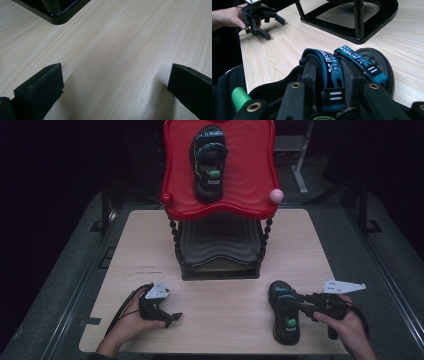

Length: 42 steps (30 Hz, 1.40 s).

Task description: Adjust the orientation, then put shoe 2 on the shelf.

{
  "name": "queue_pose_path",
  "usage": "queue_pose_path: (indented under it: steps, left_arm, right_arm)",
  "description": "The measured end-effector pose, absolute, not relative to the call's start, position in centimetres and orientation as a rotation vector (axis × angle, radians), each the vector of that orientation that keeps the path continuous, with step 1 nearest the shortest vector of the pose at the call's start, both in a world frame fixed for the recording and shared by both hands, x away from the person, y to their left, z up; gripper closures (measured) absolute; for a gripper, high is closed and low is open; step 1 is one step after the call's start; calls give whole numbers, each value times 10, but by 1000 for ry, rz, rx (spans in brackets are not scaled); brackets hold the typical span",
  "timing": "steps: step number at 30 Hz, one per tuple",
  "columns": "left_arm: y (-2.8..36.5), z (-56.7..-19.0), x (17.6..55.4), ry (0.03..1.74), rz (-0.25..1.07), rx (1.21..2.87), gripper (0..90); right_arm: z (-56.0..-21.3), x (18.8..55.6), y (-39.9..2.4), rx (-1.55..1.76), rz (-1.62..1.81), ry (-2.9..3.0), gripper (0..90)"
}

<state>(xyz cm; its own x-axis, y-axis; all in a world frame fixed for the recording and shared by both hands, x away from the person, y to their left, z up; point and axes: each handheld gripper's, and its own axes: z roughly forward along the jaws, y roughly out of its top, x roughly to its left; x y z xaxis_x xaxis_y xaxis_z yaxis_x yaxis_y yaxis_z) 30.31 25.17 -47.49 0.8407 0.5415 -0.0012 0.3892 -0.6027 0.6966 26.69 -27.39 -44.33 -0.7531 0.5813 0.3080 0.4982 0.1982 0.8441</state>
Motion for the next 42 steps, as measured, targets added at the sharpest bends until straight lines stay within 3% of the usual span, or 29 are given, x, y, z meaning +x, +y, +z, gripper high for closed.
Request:
queue_pose_path:
  steps: [26,42]
  left_arm:
    - [252,-475,303,674,271,2293,0]
    - [252,-475,303,675,270,2291,0]
  right_arm:
    - [-374,273,-290,1053,1755,2163,671]
    - [-289,291,-299,941,1828,2027,674]
